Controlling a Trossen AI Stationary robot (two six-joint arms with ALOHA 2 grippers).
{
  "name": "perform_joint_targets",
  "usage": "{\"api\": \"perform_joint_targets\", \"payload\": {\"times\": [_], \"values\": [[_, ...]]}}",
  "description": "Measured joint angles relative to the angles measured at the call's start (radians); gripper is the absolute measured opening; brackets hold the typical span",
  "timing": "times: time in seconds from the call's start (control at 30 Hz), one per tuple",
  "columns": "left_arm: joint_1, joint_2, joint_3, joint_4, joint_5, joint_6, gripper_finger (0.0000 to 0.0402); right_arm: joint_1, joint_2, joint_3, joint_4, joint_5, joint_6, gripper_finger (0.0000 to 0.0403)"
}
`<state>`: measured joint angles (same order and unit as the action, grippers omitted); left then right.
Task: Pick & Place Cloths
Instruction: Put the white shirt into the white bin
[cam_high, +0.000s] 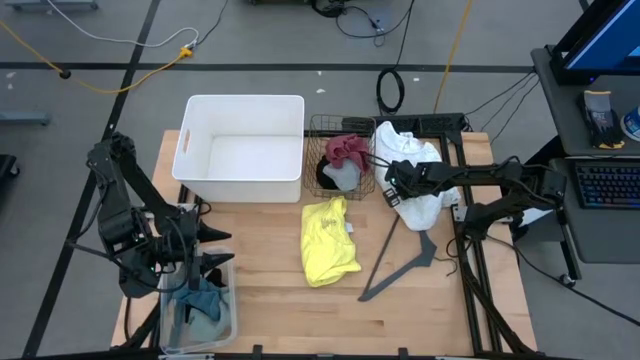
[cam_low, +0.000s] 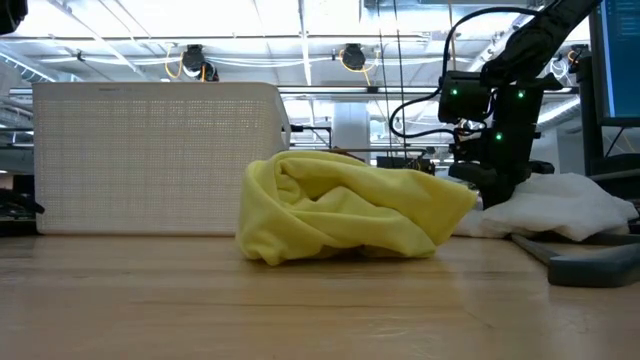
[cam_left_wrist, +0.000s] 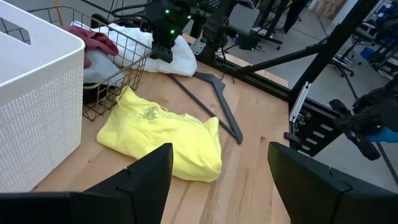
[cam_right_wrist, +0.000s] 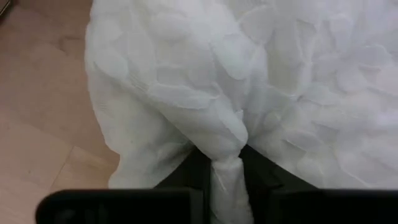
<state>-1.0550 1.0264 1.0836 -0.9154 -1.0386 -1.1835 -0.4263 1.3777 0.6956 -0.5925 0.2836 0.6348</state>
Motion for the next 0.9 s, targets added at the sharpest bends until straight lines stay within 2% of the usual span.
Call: {"api": "perform_joint_targets", "payload": {"times": [0.27,0.7,0.9], "values": [[0.0,0.0,0.0,0.0,0.0,0.0,0.0267,0.0,-0.055,-0.003,-0.004,0.005,0.033,0.0036],[0.01,0.0,0.0,0.014,-0.014,-0.003,0.0267,0.0,-0.373,-0.003,-0.042,0.087,0.144,0.0036],[0.055,0.0,0.0,0.105,-0.053,0.038,0.0267,0.0,-0.511,-0.003,-0.032,0.162,0.169,0.0036]]}}
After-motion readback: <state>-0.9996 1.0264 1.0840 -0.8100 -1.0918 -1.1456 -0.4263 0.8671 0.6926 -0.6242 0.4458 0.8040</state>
